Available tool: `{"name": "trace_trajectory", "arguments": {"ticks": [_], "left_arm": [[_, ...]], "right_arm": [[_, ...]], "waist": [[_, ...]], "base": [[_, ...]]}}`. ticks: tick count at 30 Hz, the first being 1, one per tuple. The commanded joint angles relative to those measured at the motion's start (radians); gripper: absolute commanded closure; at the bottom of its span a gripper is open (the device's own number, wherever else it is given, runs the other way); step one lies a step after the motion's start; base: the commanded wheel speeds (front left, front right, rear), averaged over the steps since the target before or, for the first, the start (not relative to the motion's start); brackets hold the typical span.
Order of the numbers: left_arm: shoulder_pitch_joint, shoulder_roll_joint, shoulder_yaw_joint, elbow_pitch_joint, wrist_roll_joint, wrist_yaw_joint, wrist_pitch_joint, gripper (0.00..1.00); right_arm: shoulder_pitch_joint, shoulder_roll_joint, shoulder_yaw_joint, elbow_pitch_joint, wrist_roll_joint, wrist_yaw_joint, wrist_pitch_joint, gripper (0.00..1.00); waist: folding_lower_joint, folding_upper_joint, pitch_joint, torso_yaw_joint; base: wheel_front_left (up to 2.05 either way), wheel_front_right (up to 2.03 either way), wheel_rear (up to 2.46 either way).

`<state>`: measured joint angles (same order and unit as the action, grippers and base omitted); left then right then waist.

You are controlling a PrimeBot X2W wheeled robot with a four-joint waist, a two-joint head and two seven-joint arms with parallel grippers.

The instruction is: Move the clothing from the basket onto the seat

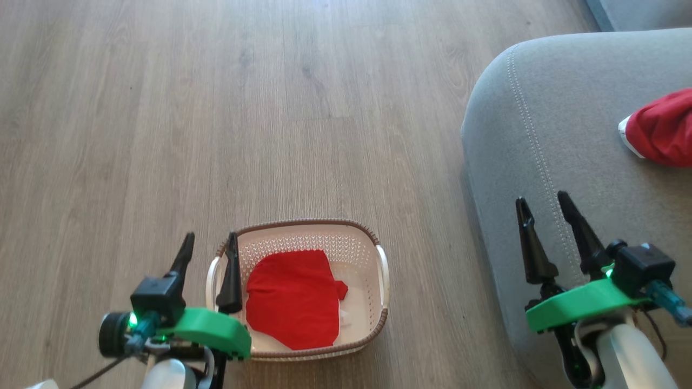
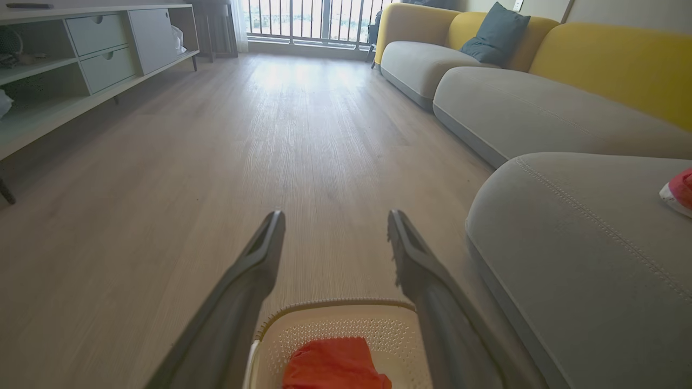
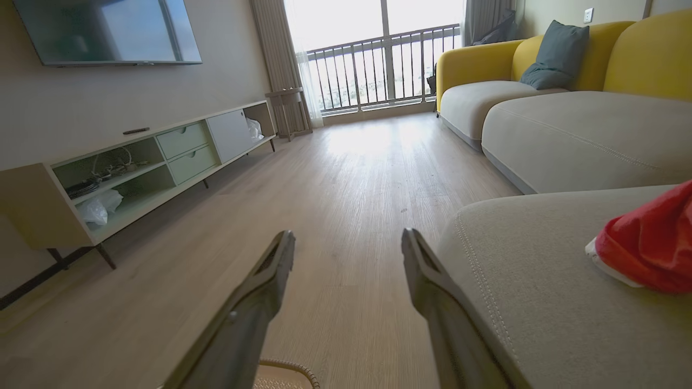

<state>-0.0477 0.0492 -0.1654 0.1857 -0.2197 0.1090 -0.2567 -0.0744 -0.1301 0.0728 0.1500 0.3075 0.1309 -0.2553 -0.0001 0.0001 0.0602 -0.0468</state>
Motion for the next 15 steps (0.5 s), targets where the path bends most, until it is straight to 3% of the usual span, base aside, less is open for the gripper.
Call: {"name": "trace_trajectory", "arguments": {"ticks": [1, 15], "left_arm": [[-0.020, 0.001, 0.025, -0.025, 0.006, 0.004, -0.005, 0.00], [-0.031, 0.001, 0.019, -0.017, 0.002, 0.004, -0.005, 0.00]], "right_arm": [[-0.014, -0.002, 0.018, -0.030, -0.010, 0.000, -0.006, 0.00], [-0.025, 0.002, 0.015, -0.032, -0.021, 0.000, -0.006, 0.00]], "waist": [[0.0001, -0.0001, -0.001, -0.002], [0.0001, -0.0001, 0.012, 0.000]], "base": [[0.00, 0.00, 0.00], [0.00, 0.00, 0.00]]}}
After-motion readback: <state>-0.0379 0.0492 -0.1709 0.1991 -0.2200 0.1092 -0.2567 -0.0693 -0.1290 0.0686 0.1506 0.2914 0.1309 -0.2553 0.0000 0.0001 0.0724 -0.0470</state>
